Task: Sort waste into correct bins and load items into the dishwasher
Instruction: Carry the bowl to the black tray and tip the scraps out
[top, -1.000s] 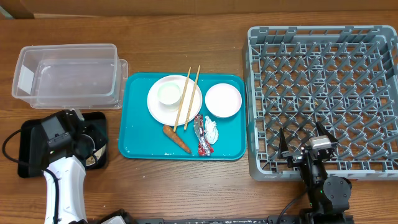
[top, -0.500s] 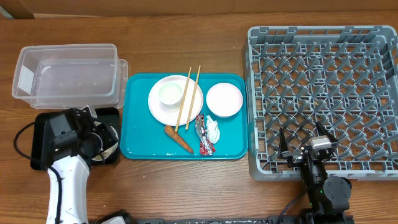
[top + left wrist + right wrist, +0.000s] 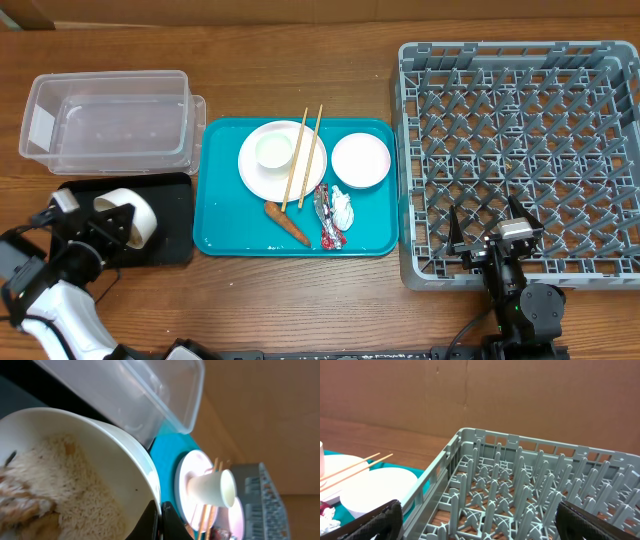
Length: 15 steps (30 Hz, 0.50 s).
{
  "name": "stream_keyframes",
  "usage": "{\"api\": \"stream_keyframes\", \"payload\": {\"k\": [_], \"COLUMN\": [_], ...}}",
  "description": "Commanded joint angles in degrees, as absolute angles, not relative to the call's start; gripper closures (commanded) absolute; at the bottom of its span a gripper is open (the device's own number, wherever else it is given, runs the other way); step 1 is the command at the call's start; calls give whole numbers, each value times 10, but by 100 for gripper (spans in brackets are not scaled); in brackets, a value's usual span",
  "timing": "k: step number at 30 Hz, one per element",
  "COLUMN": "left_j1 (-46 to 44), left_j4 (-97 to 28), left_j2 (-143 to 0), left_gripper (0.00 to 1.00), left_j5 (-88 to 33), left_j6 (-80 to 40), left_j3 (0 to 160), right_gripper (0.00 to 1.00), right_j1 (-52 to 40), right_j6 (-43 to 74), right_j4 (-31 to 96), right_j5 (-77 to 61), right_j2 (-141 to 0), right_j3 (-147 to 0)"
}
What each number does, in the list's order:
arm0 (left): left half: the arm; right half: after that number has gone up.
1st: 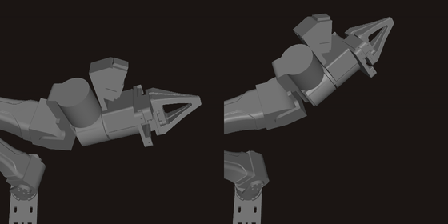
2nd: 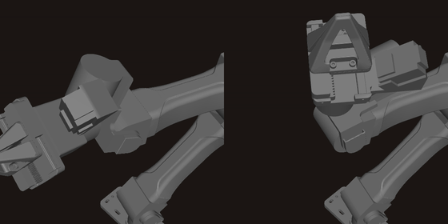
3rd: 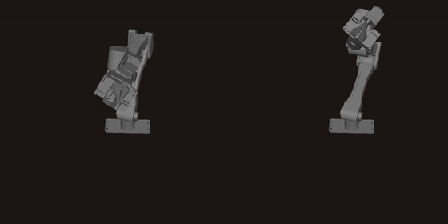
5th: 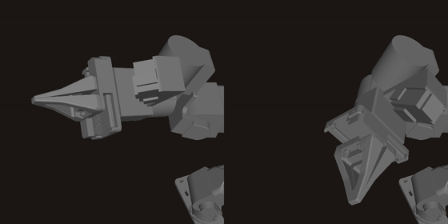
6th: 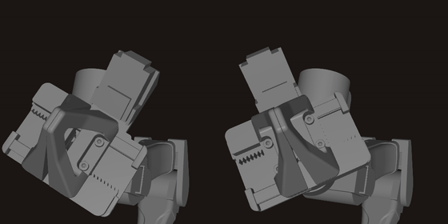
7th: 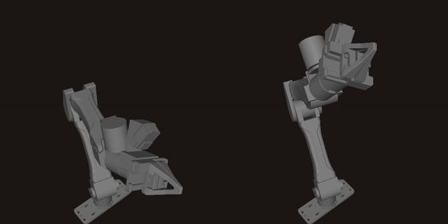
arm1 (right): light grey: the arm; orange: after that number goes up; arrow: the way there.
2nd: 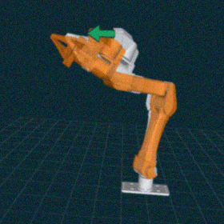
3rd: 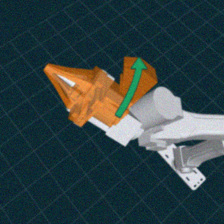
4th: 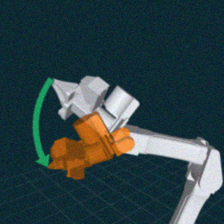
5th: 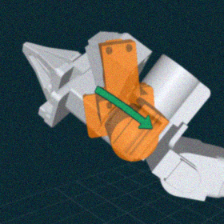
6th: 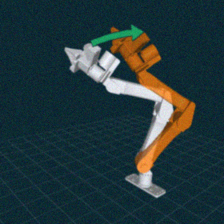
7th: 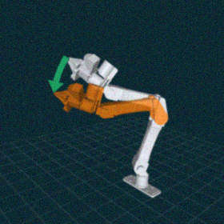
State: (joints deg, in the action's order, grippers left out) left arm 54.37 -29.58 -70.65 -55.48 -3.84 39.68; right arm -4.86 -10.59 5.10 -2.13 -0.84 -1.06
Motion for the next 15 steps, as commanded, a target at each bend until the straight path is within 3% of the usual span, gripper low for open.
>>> {"api": "stream_keyframes", "payload": {"k": [1, 15], "left_j1": [590, 631], "left_j4": [-267, -167], "left_j2": [-707, -836], "left_gripper": [96, 96], "left_j5": [-671, -827], "left_j6": [-10, -13], "left_j3": [397, 387], "right_gripper": [0, 0], "right_j1": [-48, -48], "right_j6": [-107, -107], "right_j4": [46, 46], "right_j5": [-22, -22], "right_j2": [-4, -4], "right_j3": [-5, -5]}}
